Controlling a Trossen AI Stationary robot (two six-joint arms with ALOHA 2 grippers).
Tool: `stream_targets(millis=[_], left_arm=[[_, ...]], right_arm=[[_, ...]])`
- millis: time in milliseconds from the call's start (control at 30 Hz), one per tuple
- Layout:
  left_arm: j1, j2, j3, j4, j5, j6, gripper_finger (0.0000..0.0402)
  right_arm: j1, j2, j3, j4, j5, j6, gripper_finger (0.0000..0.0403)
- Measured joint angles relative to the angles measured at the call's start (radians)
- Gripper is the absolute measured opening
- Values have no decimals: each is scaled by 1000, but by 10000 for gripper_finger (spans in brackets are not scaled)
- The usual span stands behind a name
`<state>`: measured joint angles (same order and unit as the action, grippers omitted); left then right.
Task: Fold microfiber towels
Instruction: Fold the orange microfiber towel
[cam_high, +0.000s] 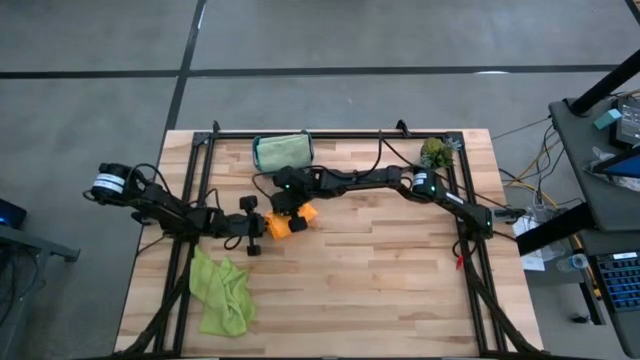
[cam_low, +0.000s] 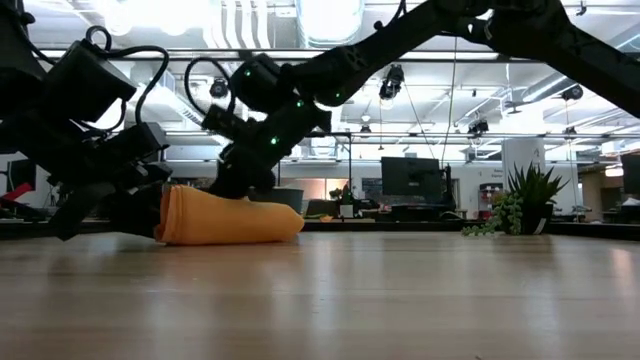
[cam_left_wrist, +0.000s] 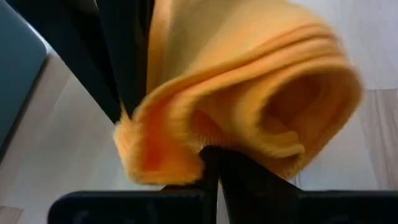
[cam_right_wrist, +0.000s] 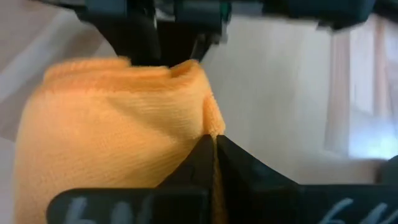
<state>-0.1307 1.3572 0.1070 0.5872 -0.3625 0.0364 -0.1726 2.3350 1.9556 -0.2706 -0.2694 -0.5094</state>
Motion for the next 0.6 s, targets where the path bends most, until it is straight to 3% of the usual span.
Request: stream_targets(millis=[300,600], left_arm=[[0,-27,0,-56,-65,7,0],[0,-213,-1,-278,-103,-1,0]], right_arm=[[2,18,-4,-13,1,-6,9],[3,18,-4,-9,1,-7,9]])
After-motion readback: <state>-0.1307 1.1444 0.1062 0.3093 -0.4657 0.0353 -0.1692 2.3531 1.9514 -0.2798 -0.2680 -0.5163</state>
